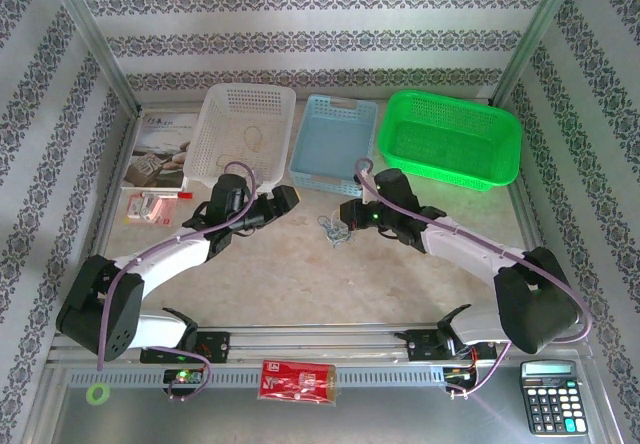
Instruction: Untangle the cables
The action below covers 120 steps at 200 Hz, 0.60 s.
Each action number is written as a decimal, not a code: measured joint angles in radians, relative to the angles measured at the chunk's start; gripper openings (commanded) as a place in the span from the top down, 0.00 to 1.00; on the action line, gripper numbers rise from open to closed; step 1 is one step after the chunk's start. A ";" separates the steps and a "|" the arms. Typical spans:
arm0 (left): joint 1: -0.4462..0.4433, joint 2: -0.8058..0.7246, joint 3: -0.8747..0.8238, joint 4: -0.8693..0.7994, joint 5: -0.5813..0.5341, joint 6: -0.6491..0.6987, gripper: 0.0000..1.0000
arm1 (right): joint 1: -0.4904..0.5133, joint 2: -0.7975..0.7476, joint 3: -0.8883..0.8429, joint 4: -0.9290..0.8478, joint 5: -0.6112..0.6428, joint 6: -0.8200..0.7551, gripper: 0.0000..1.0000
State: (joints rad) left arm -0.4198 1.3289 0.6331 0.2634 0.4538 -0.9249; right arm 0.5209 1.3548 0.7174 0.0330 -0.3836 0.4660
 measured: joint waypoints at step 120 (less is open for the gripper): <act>-0.106 0.161 0.123 -0.099 -0.032 0.028 0.15 | -0.029 -0.223 -0.200 0.096 0.003 0.058 1.00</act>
State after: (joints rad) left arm -0.5255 1.4899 0.7563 0.1646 0.4217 -0.8970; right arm 0.4919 1.1320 0.5171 0.1287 -0.3809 0.5240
